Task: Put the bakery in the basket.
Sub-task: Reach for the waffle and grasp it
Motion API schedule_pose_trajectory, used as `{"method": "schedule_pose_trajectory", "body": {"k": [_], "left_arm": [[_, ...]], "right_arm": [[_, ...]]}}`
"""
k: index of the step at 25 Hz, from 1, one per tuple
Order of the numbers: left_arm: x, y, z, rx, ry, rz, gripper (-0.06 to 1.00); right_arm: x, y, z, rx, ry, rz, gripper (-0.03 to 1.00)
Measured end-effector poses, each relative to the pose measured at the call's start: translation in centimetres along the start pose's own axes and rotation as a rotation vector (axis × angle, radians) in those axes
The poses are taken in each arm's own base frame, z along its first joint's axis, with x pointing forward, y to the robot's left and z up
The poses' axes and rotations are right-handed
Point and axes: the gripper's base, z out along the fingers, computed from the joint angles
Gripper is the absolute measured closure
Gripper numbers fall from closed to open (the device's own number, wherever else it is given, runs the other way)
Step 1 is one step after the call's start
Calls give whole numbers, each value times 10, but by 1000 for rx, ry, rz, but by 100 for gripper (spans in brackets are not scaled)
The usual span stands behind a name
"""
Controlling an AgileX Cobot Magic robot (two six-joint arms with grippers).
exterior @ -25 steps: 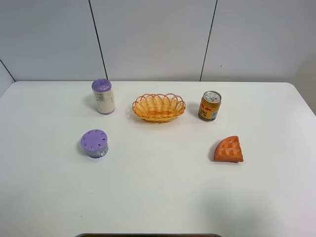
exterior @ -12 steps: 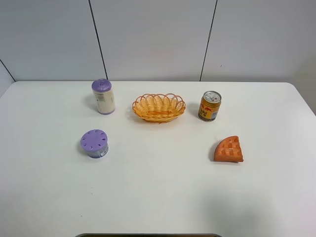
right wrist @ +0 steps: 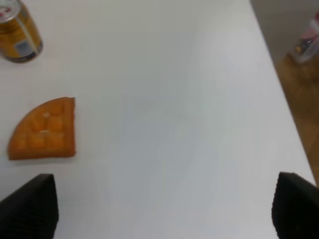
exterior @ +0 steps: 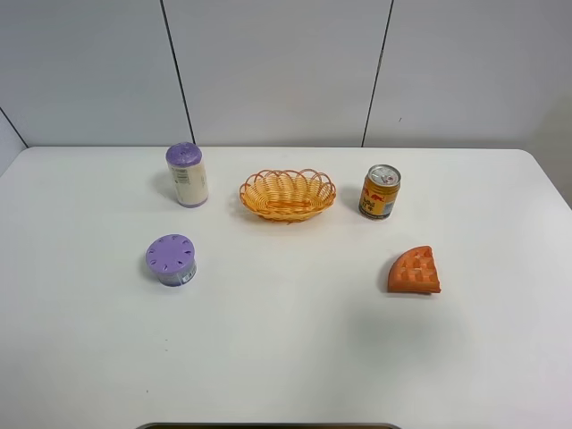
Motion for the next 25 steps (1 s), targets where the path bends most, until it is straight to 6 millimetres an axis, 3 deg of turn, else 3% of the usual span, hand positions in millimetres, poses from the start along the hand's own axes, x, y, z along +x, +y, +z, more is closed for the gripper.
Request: {"method": "schedule_pose_trajectory", "body": {"k": [4,8,17,25], "left_arm": [[0,0,0,0,0,0,-5],[0,0,0,0,0,0,-5],[0,0,0,0,0,0,-5],[0,0,0,0,0,0,-5]], "right_arm": [[-25,11,18,-46,86,-43,12],[-40,23,48,-91,209,-69,12],[-45,47,122,-194,476,-90,12],[-44,58,170,-231,540,-66,11]]}}
